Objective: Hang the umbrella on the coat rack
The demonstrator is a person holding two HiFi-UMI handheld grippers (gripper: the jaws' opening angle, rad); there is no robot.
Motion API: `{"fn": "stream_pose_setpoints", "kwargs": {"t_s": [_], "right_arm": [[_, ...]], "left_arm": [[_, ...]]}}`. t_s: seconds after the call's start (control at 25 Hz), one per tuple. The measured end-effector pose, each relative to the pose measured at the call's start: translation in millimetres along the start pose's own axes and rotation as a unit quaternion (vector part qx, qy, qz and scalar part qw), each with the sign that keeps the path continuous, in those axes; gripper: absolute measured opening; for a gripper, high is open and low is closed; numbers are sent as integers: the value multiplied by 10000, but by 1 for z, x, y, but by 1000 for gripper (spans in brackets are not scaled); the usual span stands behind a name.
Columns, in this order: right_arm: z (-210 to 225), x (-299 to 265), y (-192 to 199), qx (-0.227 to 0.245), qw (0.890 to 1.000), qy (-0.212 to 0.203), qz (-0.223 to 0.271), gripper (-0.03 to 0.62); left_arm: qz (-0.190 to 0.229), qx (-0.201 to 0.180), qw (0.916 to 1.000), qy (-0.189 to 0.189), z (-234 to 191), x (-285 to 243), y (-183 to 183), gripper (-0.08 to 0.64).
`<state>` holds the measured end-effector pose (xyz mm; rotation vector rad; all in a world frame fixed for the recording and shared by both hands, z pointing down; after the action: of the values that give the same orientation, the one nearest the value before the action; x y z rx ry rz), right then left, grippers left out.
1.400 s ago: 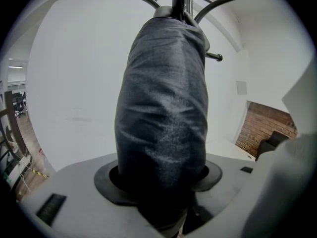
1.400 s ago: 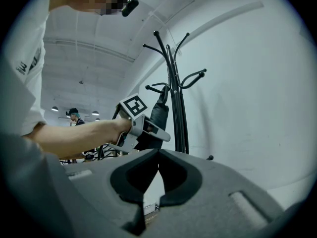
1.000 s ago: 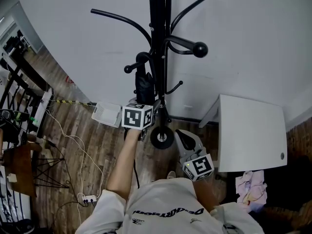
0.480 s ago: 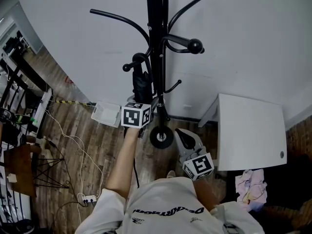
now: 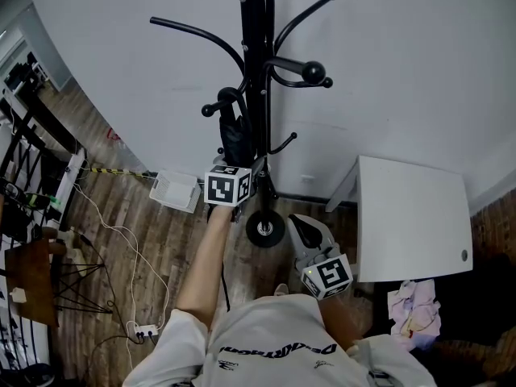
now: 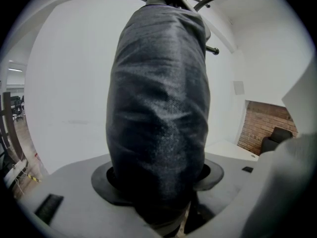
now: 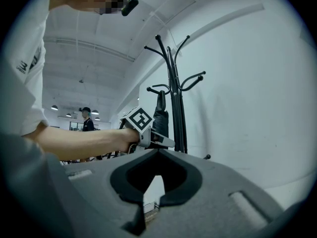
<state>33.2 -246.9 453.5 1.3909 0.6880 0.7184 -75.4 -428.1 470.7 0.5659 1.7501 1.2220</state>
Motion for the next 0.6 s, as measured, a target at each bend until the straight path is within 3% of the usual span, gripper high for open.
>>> {"fn": "stream_pose_setpoints", "kwargs": {"t_s": [0.2, 0.6], "right_arm": [[1, 6, -1, -21, 10000, 53, 10, 0], [-12, 14, 0, -14, 10000, 3, 23, 0]], "left_arm": [[148, 148, 9998, -11, 1, 3, 1, 358], [540, 194, 9983, -105, 7, 35, -1, 364]]}}
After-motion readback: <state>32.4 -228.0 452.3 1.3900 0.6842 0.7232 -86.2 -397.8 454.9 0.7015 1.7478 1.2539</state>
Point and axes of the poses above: the fingertips, and each gripper's own axes: x backward along the fingers, z to its right, y out of its underside, the point moved 2 cm from there along x, backward along the fingers, and after that the axes turned 3 degrees about -x, right-handed, at the moved point
